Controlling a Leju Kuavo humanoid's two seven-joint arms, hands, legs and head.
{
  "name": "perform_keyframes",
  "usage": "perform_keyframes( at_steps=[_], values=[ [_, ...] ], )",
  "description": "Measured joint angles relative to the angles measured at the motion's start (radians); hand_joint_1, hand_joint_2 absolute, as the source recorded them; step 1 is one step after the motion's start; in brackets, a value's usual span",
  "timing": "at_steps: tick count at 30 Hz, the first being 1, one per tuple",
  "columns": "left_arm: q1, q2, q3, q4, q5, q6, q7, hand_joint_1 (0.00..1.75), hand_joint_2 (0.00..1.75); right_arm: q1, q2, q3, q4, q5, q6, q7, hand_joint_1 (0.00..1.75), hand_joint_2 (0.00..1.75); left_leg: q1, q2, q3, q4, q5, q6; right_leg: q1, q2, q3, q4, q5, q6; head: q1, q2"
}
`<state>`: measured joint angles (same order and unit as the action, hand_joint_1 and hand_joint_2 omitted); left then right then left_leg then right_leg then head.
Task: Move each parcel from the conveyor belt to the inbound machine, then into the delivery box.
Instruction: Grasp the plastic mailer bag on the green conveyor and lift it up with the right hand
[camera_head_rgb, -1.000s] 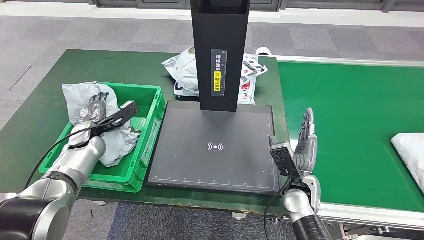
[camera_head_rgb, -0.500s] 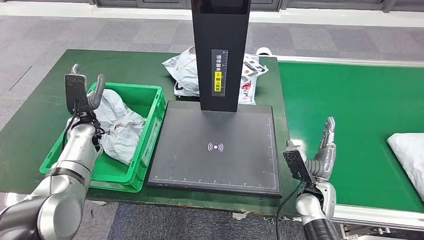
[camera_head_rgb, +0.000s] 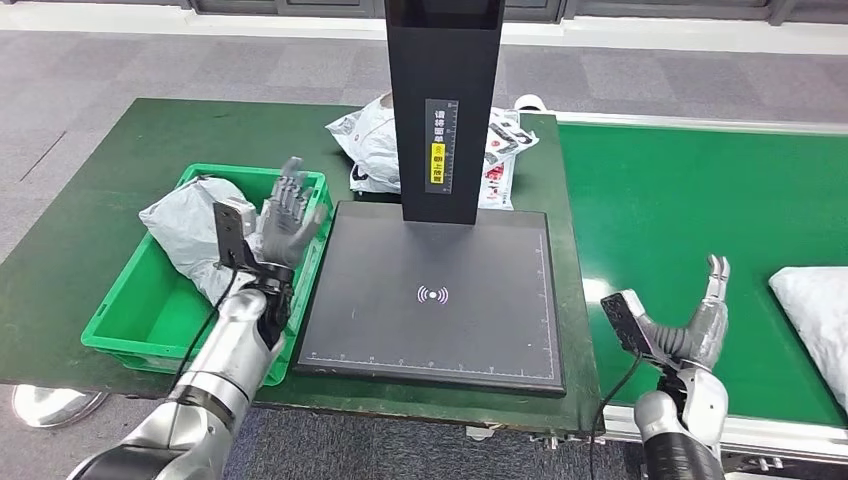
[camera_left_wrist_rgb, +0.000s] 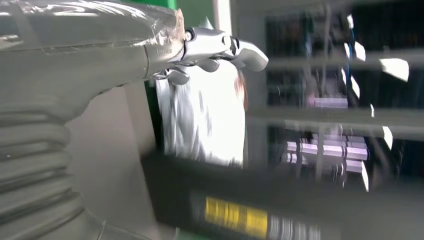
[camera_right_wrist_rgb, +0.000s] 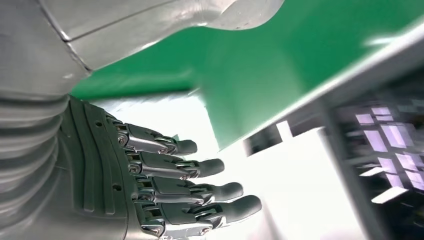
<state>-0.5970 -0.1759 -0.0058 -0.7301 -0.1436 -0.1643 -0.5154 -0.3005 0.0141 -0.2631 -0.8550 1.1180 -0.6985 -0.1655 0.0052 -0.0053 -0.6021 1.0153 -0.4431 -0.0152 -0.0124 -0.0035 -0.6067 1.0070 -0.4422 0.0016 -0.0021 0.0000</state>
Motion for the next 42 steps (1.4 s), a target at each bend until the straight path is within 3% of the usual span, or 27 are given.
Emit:
perform_keyframes(
  at_steps=[4,8,14,22,30,42],
  values=[
    [0.062,-0.056,-0.152,-0.016,-0.022,0.010,0.001,0.00,1.75,-0.002,-0.064,-0.074,0.077,0.155,0.000,0.196,0.00,1.75,0.000,-0.004,-0.002,0.000,-0.001,0.002,-0.002,-0.004,0.001,0.000,-0.001,0.002,0.000,0.000],
    [0.084,-0.088,-0.252,-0.002,-0.026,0.039,-0.002,0.00,1.75,-0.008,-0.131,-0.107,0.165,0.211,0.000,0.292,0.00,1.75,-0.002,-0.001,-0.001,0.000,-0.003,0.005,-0.004,-0.002,0.001,0.000,-0.001,0.003,0.000,0.000],
    [0.091,-0.120,-0.331,0.036,-0.034,0.074,-0.008,0.00,1.75,-0.037,-0.214,-0.118,0.296,0.261,0.034,0.405,0.00,1.75,-0.002,-0.001,-0.001,0.000,-0.003,0.005,-0.004,-0.002,0.001,0.000,-0.002,0.003,0.000,0.000],
    [0.087,-0.139,-0.370,0.083,-0.036,0.103,-0.014,0.00,1.75,-0.044,-0.269,-0.118,0.388,0.304,0.081,0.486,0.00,1.75,-0.002,-0.001,-0.001,0.000,-0.003,0.005,-0.004,-0.001,0.001,0.000,-0.002,0.004,0.000,0.000],
    [0.086,-0.135,-0.376,0.113,-0.015,0.127,-0.035,0.00,1.75,-0.033,-0.276,-0.118,0.415,0.369,0.200,0.566,0.00,1.75,-0.002,-0.001,-0.001,0.000,-0.003,0.005,-0.004,-0.001,0.001,0.000,-0.002,0.004,0.000,0.000],
    [0.086,-0.118,-0.376,0.122,-0.009,0.135,-0.032,0.00,1.75,-0.046,-0.276,-0.117,0.428,0.403,0.231,0.615,0.00,1.75,-0.002,-0.001,-0.001,0.000,-0.003,0.006,-0.004,-0.002,0.001,0.000,-0.002,0.004,0.000,0.000]
  ],
)
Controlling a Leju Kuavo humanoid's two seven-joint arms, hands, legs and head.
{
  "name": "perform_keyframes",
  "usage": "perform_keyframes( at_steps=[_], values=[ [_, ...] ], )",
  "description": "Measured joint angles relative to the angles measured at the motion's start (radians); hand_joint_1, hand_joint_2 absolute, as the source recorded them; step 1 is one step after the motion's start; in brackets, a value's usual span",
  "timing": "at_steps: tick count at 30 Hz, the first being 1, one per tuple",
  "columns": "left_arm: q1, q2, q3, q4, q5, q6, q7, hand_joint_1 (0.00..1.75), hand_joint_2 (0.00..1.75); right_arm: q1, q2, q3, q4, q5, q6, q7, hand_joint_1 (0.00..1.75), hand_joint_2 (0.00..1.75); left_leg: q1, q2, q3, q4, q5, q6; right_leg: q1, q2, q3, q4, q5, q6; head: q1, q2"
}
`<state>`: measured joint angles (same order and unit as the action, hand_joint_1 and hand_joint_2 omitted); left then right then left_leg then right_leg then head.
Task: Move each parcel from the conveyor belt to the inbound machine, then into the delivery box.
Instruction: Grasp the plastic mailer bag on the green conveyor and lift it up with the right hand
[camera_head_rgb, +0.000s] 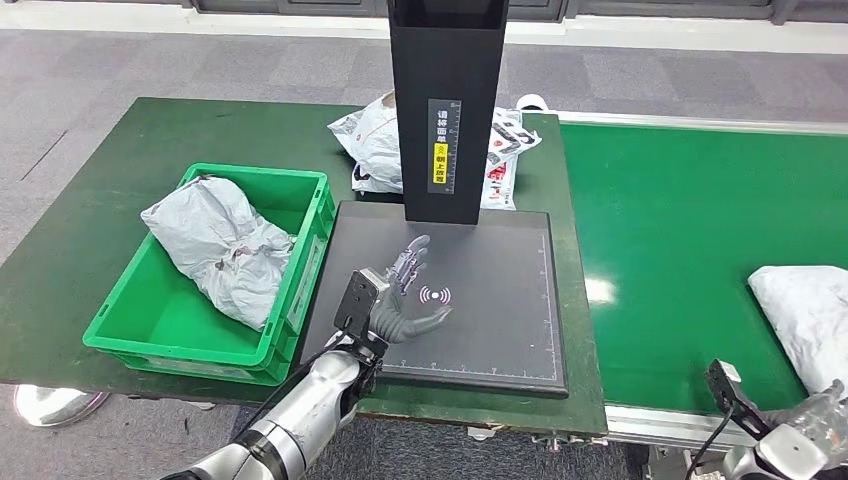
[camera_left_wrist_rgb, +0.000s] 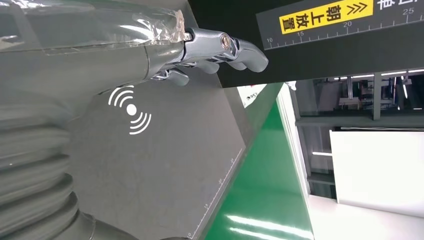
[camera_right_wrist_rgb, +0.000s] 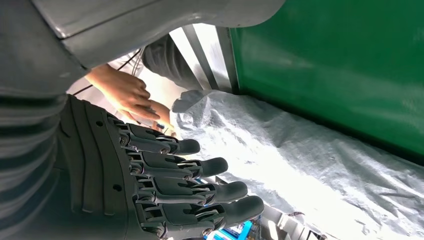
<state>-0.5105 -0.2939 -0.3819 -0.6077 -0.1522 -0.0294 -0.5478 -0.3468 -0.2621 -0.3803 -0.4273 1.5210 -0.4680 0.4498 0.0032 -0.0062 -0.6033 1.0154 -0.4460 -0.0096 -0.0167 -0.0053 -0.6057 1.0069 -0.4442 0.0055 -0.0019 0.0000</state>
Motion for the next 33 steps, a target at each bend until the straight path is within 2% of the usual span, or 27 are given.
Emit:
perform_keyframes(
  at_steps=[17,25,28,31,33],
  values=[
    [-0.014,0.003,0.000,0.042,-0.038,0.030,0.018,0.00,1.75,-0.008,-0.005,0.041,0.003,0.019,0.026,0.092,0.00,1.75,0.000,0.000,0.000,0.000,0.000,0.000,0.000,0.000,0.000,0.000,0.000,0.000,0.000,0.000],
    [-0.037,-0.008,0.001,0.055,0.003,0.050,0.024,0.00,1.75,-0.007,-0.020,0.049,0.003,0.019,0.050,0.111,0.00,1.75,0.000,-0.001,0.000,0.000,0.000,0.000,0.000,-0.001,0.000,0.000,0.000,0.000,0.000,0.000],
    [-0.050,-0.018,0.004,0.062,0.033,0.049,0.031,0.00,1.75,-0.004,-0.029,0.054,0.003,0.019,0.084,0.116,0.00,1.75,0.000,0.000,0.000,0.000,0.000,0.000,0.000,-0.001,0.000,0.000,0.000,0.000,0.000,0.000],
    [-0.058,-0.023,0.008,0.069,0.065,0.036,0.033,0.00,1.75,-0.003,-0.034,0.061,0.004,0.019,0.158,0.103,0.01,1.75,0.000,0.000,0.001,0.000,0.000,0.000,0.000,0.000,0.001,0.000,0.000,0.000,0.000,0.000],
    [-0.065,-0.023,0.008,0.074,0.080,0.029,0.033,0.00,1.75,-0.010,-0.034,0.062,0.009,0.018,0.211,0.088,0.89,1.75,0.001,0.001,0.002,0.000,0.000,0.000,0.002,0.001,0.002,-0.001,0.000,0.000,0.000,0.000]
  ],
)
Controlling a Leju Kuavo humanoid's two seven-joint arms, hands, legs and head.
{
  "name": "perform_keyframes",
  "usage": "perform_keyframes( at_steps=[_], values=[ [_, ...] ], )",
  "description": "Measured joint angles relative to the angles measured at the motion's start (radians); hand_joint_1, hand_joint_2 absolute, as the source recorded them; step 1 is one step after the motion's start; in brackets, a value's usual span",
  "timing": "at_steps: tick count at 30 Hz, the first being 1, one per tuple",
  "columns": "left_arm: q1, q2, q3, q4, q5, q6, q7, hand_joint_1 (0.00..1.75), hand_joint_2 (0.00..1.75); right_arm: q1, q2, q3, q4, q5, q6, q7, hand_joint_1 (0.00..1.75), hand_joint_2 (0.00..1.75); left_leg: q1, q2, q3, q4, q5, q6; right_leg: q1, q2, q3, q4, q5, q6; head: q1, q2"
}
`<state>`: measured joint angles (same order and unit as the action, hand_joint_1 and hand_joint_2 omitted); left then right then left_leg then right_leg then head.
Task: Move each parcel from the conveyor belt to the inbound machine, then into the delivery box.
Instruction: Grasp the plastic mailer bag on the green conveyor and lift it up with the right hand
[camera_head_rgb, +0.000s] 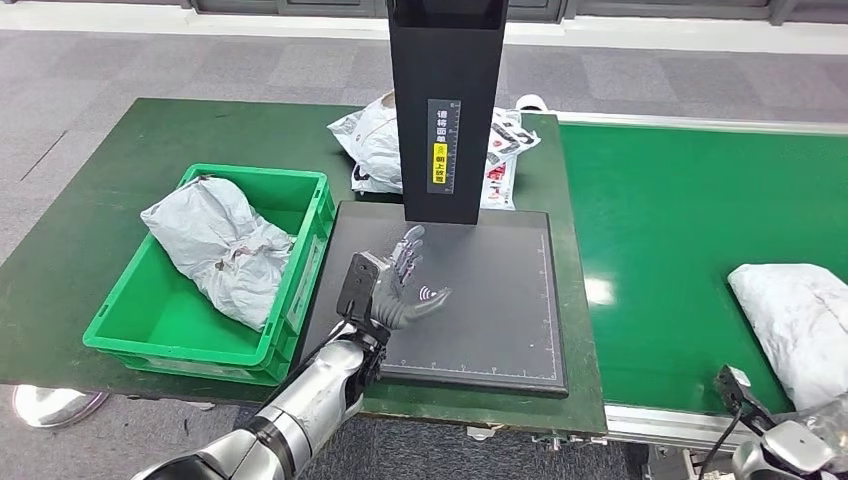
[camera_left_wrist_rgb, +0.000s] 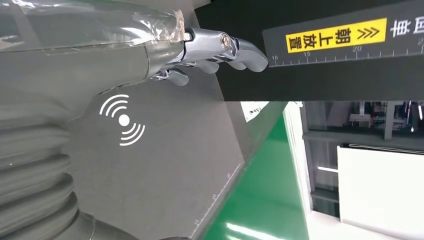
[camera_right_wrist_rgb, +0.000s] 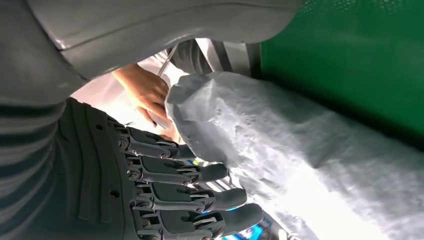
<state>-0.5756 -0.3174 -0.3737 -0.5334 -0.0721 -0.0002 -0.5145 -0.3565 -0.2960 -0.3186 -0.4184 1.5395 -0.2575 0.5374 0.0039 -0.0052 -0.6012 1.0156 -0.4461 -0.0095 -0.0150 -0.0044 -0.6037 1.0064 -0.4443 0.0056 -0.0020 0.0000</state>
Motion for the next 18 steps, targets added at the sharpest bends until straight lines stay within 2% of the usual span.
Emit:
perform_keyframes(
  at_steps=[2,6,10,14,18],
  values=[
    [-0.008,0.000,0.000,0.005,0.011,-0.005,0.001,0.00,1.75,-0.011,0.000,0.001,0.011,-0.001,0.050,-0.008,1.75,1.75,0.001,0.000,0.002,0.000,-0.001,0.000,0.001,0.000,0.003,-0.001,0.000,0.000,0.000,0.000],
    [-0.023,-0.003,0.002,0.012,0.027,-0.012,0.009,0.00,1.75,-0.033,0.005,0.003,0.039,-0.002,0.116,-0.022,1.75,1.75,0.002,0.000,0.004,0.000,0.000,0.002,0.001,-0.001,0.007,-0.003,0.001,0.003,0.000,0.000],
    [-0.028,-0.003,0.009,0.014,0.036,-0.013,0.012,0.00,1.75,-0.044,0.013,0.004,0.056,-0.002,0.110,-0.035,1.75,1.75,0.001,-0.002,0.003,0.001,0.002,0.005,0.000,-0.003,0.008,-0.003,0.002,0.006,0.000,0.000],
    [-0.027,-0.002,0.018,0.014,0.042,-0.012,0.013,0.00,1.75,-0.054,0.022,0.005,0.061,-0.002,0.061,-0.056,1.75,1.75,0.000,-0.002,0.003,0.001,0.002,0.005,-0.001,-0.003,0.008,-0.003,0.003,0.006,0.000,0.000],
    [-0.026,0.003,0.027,0.012,0.053,-0.009,0.012,0.00,1.75,-0.069,0.042,0.005,0.061,-0.002,-0.050,-0.102,1.75,1.75,0.000,-0.001,0.002,0.000,0.002,0.005,-0.001,-0.003,0.006,-0.002,0.003,0.006,0.000,0.000]
  ],
)
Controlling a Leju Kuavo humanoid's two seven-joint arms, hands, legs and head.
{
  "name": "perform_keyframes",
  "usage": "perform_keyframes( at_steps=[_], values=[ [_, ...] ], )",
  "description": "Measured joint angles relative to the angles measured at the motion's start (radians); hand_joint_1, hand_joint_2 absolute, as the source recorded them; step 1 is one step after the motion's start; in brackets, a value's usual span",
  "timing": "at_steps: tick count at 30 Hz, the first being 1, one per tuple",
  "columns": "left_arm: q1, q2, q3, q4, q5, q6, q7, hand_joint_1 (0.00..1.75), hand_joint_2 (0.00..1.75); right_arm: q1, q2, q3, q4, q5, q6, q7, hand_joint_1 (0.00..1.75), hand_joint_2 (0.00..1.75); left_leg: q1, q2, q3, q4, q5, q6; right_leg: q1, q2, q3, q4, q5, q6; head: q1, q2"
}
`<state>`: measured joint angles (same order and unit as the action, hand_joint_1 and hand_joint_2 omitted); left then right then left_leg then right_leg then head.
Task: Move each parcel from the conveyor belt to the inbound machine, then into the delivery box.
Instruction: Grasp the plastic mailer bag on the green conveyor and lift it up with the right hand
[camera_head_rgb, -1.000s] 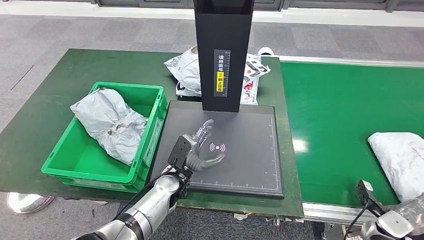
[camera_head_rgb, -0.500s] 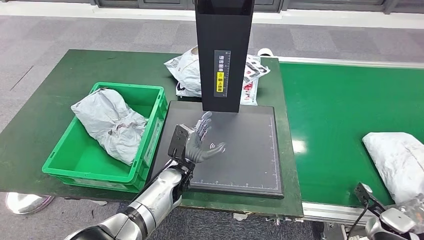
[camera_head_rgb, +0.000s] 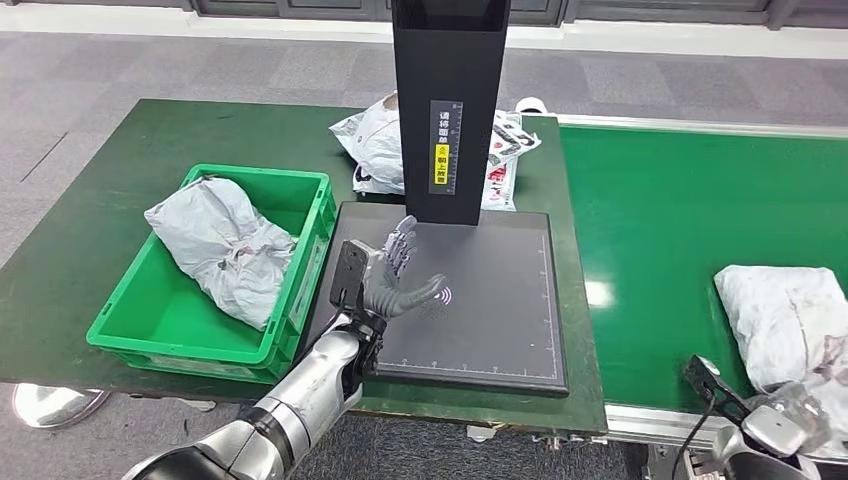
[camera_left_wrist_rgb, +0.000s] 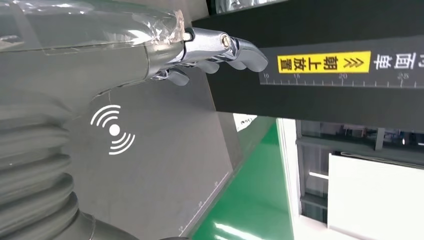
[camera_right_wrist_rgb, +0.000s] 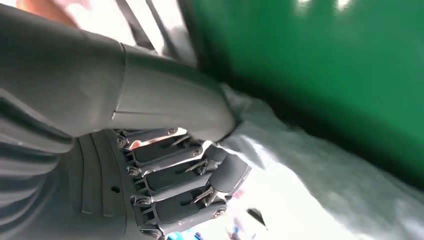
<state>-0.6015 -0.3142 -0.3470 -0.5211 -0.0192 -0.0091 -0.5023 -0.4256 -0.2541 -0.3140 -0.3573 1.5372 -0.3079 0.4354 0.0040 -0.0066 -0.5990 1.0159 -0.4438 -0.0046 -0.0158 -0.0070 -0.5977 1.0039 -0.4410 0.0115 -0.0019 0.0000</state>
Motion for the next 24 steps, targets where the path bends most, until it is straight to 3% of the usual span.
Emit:
perform_keyframes(
  at_steps=[4,8,13,16,19,24],
  values=[
    [0.004,0.006,0.006,-0.005,0.004,0.005,0.000,0.00,1.75,-0.014,0.022,0.000,-0.005,-0.006,-0.060,-0.028,1.75,1.75,0.000,-0.001,-0.001,-0.001,0.001,-0.001,0.000,-0.001,-0.001,0.001,-0.001,-0.001,0.000,0.000],
    [0.020,0.018,0.021,-0.024,0.009,0.019,0.000,0.00,1.75,-0.001,0.065,0.002,-0.090,-0.088,-0.250,-0.191,1.75,1.75,0.000,0.000,-0.002,-0.001,0.001,-0.001,0.000,0.001,-0.003,0.002,0.000,-0.001,0.000,0.000],
    [0.035,0.029,0.043,-0.052,0.006,0.025,0.000,0.00,1.75,0.055,0.170,0.072,-0.387,-0.288,-0.336,-0.419,1.75,1.75,0.001,0.001,-0.003,-0.001,0.002,-0.003,0.001,0.003,-0.005,0.002,0.000,-0.002,0.000,0.000],
    [0.035,0.028,0.048,-0.062,-0.022,0.059,-0.011,0.00,1.75,0.083,0.239,0.161,-0.566,-0.370,-0.355,-0.509,1.75,1.75,0.001,0.001,-0.003,-0.001,0.002,-0.003,0.001,0.003,-0.007,0.003,-0.001,-0.003,0.000,0.000],
    [0.032,0.027,0.048,-0.069,-0.044,0.091,-0.027,0.00,1.75,0.106,0.285,0.264,-0.697,-0.416,-0.357,-0.553,1.75,1.75,0.001,0.001,-0.003,-0.001,0.002,-0.004,0.001,0.003,-0.007,0.003,-0.001,-0.003,0.000,0.000],
    [0.024,0.027,0.053,-0.082,-0.068,0.133,-0.035,0.00,1.75,0.119,0.338,0.373,-0.803,-0.417,-0.348,-0.547,1.75,1.75,0.001,0.000,-0.006,-0.001,0.003,-0.004,0.001,0.001,-0.007,0.003,-0.001,-0.003,0.000,0.000]
  ],
)
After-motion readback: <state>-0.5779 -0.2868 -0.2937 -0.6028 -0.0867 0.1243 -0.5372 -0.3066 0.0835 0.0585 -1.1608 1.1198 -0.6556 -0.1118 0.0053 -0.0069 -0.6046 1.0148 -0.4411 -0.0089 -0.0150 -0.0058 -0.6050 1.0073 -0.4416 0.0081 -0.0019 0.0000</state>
